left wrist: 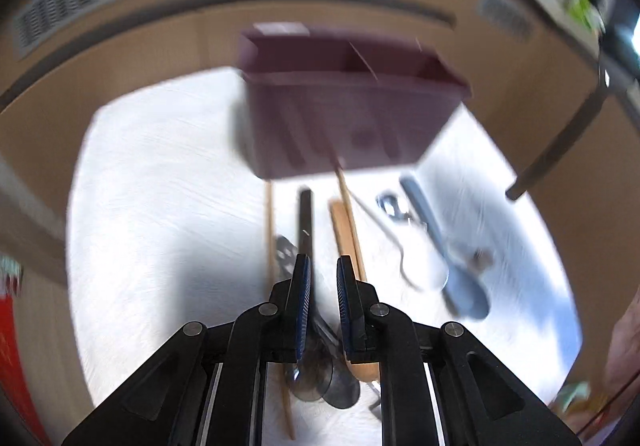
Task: Organize utensils
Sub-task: 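Lower both spoons into the maroon holder and open both tools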
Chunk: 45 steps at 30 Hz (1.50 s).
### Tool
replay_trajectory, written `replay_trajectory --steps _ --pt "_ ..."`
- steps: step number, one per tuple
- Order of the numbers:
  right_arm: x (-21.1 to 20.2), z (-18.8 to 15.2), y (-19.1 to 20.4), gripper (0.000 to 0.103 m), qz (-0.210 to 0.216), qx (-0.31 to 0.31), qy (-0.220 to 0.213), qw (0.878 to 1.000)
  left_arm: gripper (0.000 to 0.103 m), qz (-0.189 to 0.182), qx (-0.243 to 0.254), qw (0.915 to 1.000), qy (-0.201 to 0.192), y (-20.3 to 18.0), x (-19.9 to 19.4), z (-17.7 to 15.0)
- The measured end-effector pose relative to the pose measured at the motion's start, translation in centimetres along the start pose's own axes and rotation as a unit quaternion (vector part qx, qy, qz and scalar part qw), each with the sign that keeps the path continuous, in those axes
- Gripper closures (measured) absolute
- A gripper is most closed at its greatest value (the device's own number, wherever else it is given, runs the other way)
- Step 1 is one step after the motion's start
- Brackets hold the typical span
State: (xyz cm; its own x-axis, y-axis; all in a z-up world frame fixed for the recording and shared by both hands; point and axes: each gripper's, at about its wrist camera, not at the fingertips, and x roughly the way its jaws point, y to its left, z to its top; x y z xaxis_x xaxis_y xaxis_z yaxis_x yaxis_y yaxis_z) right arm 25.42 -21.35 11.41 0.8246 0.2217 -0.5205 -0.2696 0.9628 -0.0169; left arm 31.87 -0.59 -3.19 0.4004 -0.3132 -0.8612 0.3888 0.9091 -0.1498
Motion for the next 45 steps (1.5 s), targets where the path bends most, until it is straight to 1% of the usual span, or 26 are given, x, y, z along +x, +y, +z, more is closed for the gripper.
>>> replay_trajectory --steps 2,6,9,11,12,13,14,16,17,19,21,24,27,28,30,32,33,35,37,39,41,45 --pt "0.4 -0.9 -0.2 0.095 -0.001 0.004 0.01 1.0 0.088 0.008 0.013 0.9997 0.021 0.0 1.7 0.2" --pt "0.8 -2.3 -0.7 0.095 0.005 0.015 0.025 1.0 0.088 0.05 0.025 0.9962 0.067 0.3 4.8 0.1" --pt "1.0 -3.1 -0.9 0.095 0.005 0.018 0.032 0.999 0.081 0.079 0.036 0.9941 0.065 -0.2 5.3 0.7" --pt "1.1 -3.4 -0.8 0.095 0.006 0.019 0.035 0.999 0.081 0.091 0.034 0.9936 0.058 -0.3 5.5 0.8" --pt "1.2 -3.5 -0.7 0.095 0.008 0.019 0.036 0.999 0.083 0.092 0.034 0.9939 0.05 -0.3 5.6 0.8" --pt "1.2 -3.5 -0.7 0.095 0.009 0.02 0.036 0.999 0.09 0.094 0.031 0.9942 0.042 -0.4 5.5 0.7" --pt "1.2 -3.6 -0.7 0.095 0.01 0.021 0.036 0.999 0.091 0.094 0.025 0.9947 0.035 -0.4 5.3 0.6" --pt "1.1 -3.5 -0.7 0.095 0.011 0.023 0.035 0.999 0.091 0.068 0.005 0.9976 0.011 -0.3 4.2 -0.1" --pt "1.0 -3.5 -0.6 0.095 0.012 0.023 0.034 0.999 0.091 0.054 -0.004 0.9985 -0.007 -0.2 3.2 -0.6" --pt "0.7 -3.5 -0.5 0.095 0.012 0.021 0.033 0.999 0.091 0.036 -0.021 0.9982 -0.043 -0.1 0.9 -2.2" --pt "0.6 -3.4 -0.3 0.095 0.011 0.021 0.033 0.999 0.091 0.021 -0.04 0.9958 -0.079 -0.1 -1.4 -3.2" --pt "0.4 -3.4 -0.1 0.095 0.014 0.024 0.033 0.999 0.091 0.007 -0.055 0.9887 -0.14 -0.4 -4.9 -3.9" --pt "0.1 -2.9 0.0 0.095 0.018 0.03 0.026 0.999 0.091 -0.01 -0.06 0.9774 -0.202 -1.1 -8.6 -3.0" --pt "-0.1 -2.5 0.0 0.095 0.018 0.031 0.02 0.999 0.091 -0.015 -0.057 0.9741 -0.218 -1.1 -9.6 -1.7" --pt "-0.6 -1.0 -0.2 0.095 0.012 0.03 0.0 0.999 0.091 -0.021 -0.045 0.9629 -0.265 -1.6 -12.1 0.6" --pt "-1.1 1.1 -0.3 0.095 0.005 0.024 -0.027 0.999 0.091 -0.02 -0.03 0.9478 -0.317 -1.9 -14.6 3.6" --pt "-1.3 2.1 -0.2 0.095 -0.001 0.018 -0.04 0.999 0.091 -0.014 -0.022 0.9371 -0.348 -2.3 -15.8 5.1" --pt "-1.1 4.5 -0.2 0.095 -0.019 0.007 -0.066 0.998 0.091 -0.004 -0.018 0.9245 -0.381 -2.6 -16.4 7.6" --pt "-0.2 6.1 -0.6 0.095 -0.02 0.008 -0.073 0.997 0.091 -0.01 -0.022 0.9189 -0.394 -2.1 -15.9 9.5" --pt "1.3 7.1 -0.7 0.095 -0.023 0.005 -0.072 0.997 0.091 -0.006 -0.026 0.9173 -0.397 -1.6 -14.1 11.3" --pt "3.0 7.4 -0.8 0.095 -0.026 -0.001 -0.063 0.998 0.091 -0.006 -0.028 0.9198 -0.391 -1.1 -12.3 12.8" --pt "7.3 6.5 -1.3 0.095 -0.016 0.006 -0.021 1.0 0.091 -0.008 -0.053 0.9234 -0.38 -0.1 -7.9 14.2"
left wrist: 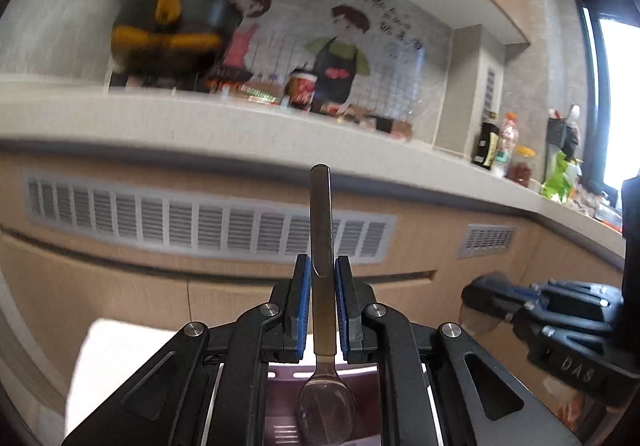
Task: Organize utensils
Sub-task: 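Lower both spoons into the maroon holder and open both tools, then grasp the wooden spoon with the left tool while the right tool grasps the white plastic spoon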
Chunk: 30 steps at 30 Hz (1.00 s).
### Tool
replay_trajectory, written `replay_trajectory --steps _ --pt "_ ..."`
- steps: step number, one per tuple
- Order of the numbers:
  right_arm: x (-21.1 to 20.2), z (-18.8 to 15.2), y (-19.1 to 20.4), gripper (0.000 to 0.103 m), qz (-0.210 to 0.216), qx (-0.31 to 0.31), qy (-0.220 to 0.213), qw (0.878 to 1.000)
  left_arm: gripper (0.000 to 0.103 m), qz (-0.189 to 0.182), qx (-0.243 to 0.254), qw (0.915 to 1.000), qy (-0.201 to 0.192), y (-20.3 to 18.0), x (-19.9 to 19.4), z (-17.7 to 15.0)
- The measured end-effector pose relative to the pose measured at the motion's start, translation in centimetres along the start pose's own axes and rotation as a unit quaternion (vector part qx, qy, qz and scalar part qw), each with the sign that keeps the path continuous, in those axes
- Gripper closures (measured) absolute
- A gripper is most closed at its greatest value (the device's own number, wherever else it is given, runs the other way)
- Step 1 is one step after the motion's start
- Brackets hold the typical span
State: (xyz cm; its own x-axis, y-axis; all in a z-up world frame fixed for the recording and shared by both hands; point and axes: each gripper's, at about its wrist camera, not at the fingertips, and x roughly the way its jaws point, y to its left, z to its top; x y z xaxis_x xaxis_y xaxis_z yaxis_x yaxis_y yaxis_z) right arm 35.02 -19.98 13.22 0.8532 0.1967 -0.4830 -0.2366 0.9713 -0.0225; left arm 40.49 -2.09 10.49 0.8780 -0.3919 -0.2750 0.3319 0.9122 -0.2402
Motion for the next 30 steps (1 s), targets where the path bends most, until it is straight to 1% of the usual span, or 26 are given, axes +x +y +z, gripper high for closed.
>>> replay_trajectory --steps 2,3,5,6,7,8,9,11,12,13,14,15,16,17,18,20,21,23,24,30 --pt "1.9 -1.0 -0.2 0.095 0.005 0.006 0.021 1.0 0.091 0.006 -0.001 1.0 0.004 0.6 1.2 -1.7" --pt "2.7 -1.5 -0.4 0.094 0.008 0.008 0.032 0.999 0.091 0.006 -0.002 0.9999 0.012 0.9 1.9 -2.5" --pt "4.6 -2.7 -0.9 0.086 0.023 0.022 0.059 0.998 0.089 0.004 -0.014 0.9994 0.03 1.6 2.8 -4.4" --pt "5.3 -3.2 -1.2 0.07 0.032 0.029 0.069 0.997 0.089 0.006 -0.019 0.999 0.041 2.1 3.3 -5.3" --pt "5.8 -3.7 -1.6 0.05 0.046 0.039 0.079 0.995 0.088 0.011 -0.021 0.9985 0.049 2.4 3.2 -6.3" --pt "6.1 -4.1 -1.9 0.044 0.052 0.05 0.084 0.994 0.088 0.018 -0.026 0.9978 0.059 2.7 3.3 -6.8" --pt "5.9 -4.5 -2.2 0.036 0.048 0.058 0.081 0.994 0.088 0.021 -0.036 0.9968 0.069 3.1 3.1 -7.2" --pt "5.0 -4.9 -2.4 0.031 0.033 0.059 0.066 0.995 0.087 0.027 -0.059 0.9942 0.086 4.0 2.2 -7.7" --pt "4.5 -5.0 -2.3 0.021 0.024 0.056 0.057 0.997 0.08 0.034 -0.062 0.9931 0.093 4.1 1.5 -7.9" --pt "3.7 -5.2 -2.3 0.009 0.012 0.053 0.044 0.998 0.067 0.044 -0.062 0.992 0.101 4.3 0.7 -8.1" --pt "2.7 -5.6 -2.5 0.005 0.001 0.053 0.028 0.998 0.059 0.054 -0.059 0.9911 0.106 4.4 -0.2 -8.3" --pt "1.6 -6.2 -2.5 0.001 -0.01 0.059 0.008 0.998 0.05 0.065 -0.054 0.9902 0.111 4.3 -1.1 -8.6" --pt "0.9 -6.7 -2.7 0.0 -0.019 0.066 -0.003 0.998 0.049 0.07 -0.05 0.9896 0.115 4.3 -2.2 -8.9" --pt "0.1 -7.3 -2.7 0.0 -0.031 0.075 -0.003 0.997 0.049 0.074 -0.047 0.9889 0.12 4.1 -3.2 -9.2" --pt "-0.2 -8.0 -2.6 0.0 -0.034 0.075 0.011 0.997 0.047 0.076 -0.043 0.9882 0.126 4.1 -4.1 -9.7" --pt "-0.6 -9.1 -2.0 0.0 -0.02 0.05 0.039 0.998 0.043 0.076 -0.041 0.9862 0.141 4.0 -5.8 -10.7" --pt "-0.8 -9.9 -1.5 0.0 -0.031 0.035 0.049 0.998 0.04 0.076 -0.042 0.9848 0.15 4.0 -6.6 -11.4" --pt "-1.4 -11.4 -1.1 0.0 -0.063 0.018 0.057 0.996 0.038 0.078 -0.044 0.9825 0.164 4.1 -8.0 -12.3" --pt "-1.6 -12.0 -0.9 0.0 -0.069 0.015 0.062 0.996 0.036 0.077 -0.042 0.9811 0.172 4.0 -8.6 -12.8" --pt "-1.8 -15.4 0.5 0.0 -0.063 0.005 0.113 0.992 0.031 0.074 -0.04 0.9722 0.218 3.5 -11.4 -16.1"
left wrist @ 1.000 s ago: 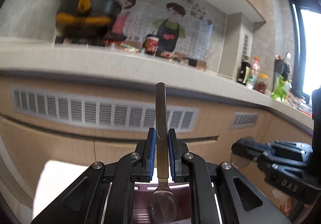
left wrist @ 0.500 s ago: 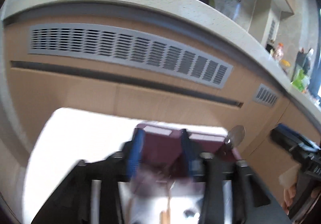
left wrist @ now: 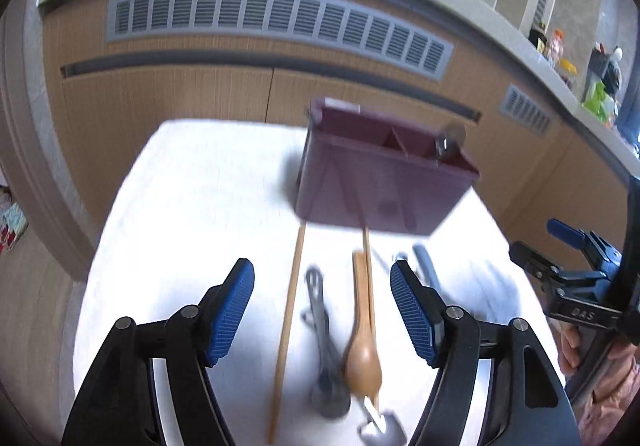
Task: Organize utensils
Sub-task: 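Grasp the wooden spoon with the left tool while the right tool grasps the white plastic spoon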
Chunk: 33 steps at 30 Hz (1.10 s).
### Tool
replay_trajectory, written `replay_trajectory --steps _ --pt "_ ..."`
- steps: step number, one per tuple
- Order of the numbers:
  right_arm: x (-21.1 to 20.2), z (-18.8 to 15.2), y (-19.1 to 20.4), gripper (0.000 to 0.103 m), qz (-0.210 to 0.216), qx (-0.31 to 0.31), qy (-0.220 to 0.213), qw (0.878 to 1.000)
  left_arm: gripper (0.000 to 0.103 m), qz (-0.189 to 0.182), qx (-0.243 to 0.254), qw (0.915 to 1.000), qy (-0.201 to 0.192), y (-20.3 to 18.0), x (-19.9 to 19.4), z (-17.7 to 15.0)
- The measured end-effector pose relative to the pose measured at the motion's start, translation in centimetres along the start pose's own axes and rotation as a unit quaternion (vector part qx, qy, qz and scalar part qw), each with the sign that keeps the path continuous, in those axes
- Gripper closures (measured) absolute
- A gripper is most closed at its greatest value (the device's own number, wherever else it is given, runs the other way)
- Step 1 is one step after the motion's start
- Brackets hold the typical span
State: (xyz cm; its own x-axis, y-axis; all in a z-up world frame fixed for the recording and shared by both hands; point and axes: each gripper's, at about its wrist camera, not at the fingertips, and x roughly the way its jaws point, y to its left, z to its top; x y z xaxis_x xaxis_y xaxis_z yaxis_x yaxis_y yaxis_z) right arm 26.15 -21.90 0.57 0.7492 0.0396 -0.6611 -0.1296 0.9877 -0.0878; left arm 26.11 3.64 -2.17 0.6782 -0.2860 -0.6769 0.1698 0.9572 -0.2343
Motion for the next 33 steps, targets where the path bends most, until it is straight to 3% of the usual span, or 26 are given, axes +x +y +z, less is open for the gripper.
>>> replay_trajectory --steps 4,9,11,13,17,19,25,27,33 --pt "0.7 -1.3 1.4 0.0 -0.018 -0.01 0.037 0.999 0.029 0.017 0.007 0.9997 0.014 0.3 -0.5 -2.0" --pt "2.3 -2.5 3.3 0.006 0.03 -0.014 0.068 0.997 0.029 0.03 0.0 0.9992 0.028 1.3 -0.9 -3.3" --pt "2.8 -2.9 4.0 0.025 0.04 -0.012 0.074 0.996 0.029 0.038 0.0 0.9989 0.027 1.8 -1.2 -3.6" --pt "3.3 -3.0 5.1 0.057 0.047 -0.025 0.082 0.995 0.029 0.046 -0.001 0.9985 0.029 2.4 -1.4 -4.0" --pt "5.0 -2.5 6.9 0.069 0.087 -0.045 0.097 0.99 0.029 0.043 -0.013 0.9982 0.039 3.3 -1.3 -4.5" --pt "6.3 -2.0 7.7 0.082 0.11 -0.045 0.112 0.987 0.029 0.042 -0.016 0.9981 0.042 3.6 -1.4 -4.9" --pt "9.7 -1.3 9.1 0.089 0.114 -0.052 0.146 0.981 0.029 0.039 -0.018 0.9979 0.049 3.7 -1.6 -5.0" --pt "9.7 -1.3 9.7 0.096 0.114 -0.065 0.147 0.98 0.029 0.037 -0.016 0.9978 0.052 3.5 -1.5 -5.0" --pt "7.0 -1.9 8.1 0.097 0.124 -0.034 0.142 0.982 0.029 0.018 0.012 0.998 0.06 1.5 -1.0 -4.9"
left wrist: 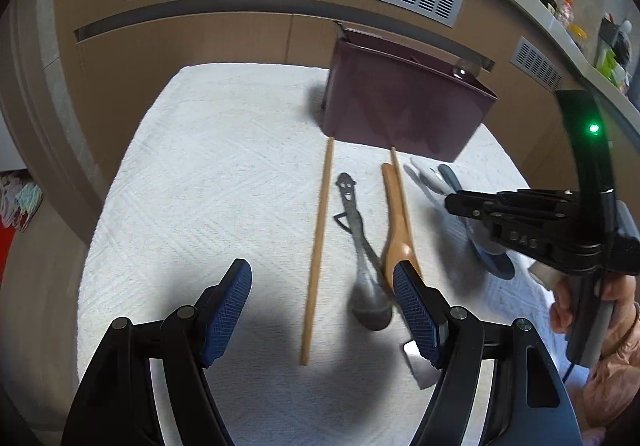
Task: Organize utensils
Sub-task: 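Grasp the wooden spoon with the left tool while the right tool grasps the white plastic spoon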
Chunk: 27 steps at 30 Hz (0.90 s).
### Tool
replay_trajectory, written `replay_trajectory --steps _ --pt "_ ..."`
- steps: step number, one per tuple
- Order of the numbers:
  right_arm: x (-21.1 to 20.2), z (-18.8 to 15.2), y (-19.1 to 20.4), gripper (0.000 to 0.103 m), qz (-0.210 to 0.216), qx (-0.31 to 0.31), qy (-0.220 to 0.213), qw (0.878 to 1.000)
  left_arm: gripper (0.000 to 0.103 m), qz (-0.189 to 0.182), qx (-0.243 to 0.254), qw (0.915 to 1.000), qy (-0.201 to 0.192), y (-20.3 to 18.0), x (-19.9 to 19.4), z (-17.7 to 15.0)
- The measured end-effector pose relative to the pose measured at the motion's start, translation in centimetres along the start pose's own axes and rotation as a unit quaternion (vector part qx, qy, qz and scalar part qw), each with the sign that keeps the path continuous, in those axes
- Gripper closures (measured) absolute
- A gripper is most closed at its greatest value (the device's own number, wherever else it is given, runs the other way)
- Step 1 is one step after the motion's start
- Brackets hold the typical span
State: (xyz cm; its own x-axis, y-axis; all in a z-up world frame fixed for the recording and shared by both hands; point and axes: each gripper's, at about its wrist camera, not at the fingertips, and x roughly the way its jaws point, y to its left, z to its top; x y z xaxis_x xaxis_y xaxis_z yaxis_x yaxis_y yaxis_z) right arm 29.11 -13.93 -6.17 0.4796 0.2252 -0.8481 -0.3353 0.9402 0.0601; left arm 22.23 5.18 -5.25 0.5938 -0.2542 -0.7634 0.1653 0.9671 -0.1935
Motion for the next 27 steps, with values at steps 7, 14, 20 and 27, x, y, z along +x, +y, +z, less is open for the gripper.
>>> replay_trajectory --steps 7,14,20,27 --pt "-5.3 -2.8 -3.3 0.096 -0.002 0.05 -0.035 0.998 0.054 -0.058 0.056 0.9966 -0.018 -3.1 -0.1 -0.8" --pt "-6.9 -4.5 -4.9 0.096 -0.015 0.073 -0.053 0.996 0.053 0.023 0.136 0.9905 -0.002 -6.5 2.3 -2.1" --pt "-7.0 -4.9 -4.8 0.096 -0.012 0.073 -0.054 0.996 0.054 0.014 0.083 0.9965 0.008 -5.9 4.1 -1.4" --pt "-6.9 -5.3 -4.9 0.096 -0.01 0.078 -0.051 0.996 0.072 0.017 0.092 0.9949 -0.037 -5.7 2.4 -0.8"
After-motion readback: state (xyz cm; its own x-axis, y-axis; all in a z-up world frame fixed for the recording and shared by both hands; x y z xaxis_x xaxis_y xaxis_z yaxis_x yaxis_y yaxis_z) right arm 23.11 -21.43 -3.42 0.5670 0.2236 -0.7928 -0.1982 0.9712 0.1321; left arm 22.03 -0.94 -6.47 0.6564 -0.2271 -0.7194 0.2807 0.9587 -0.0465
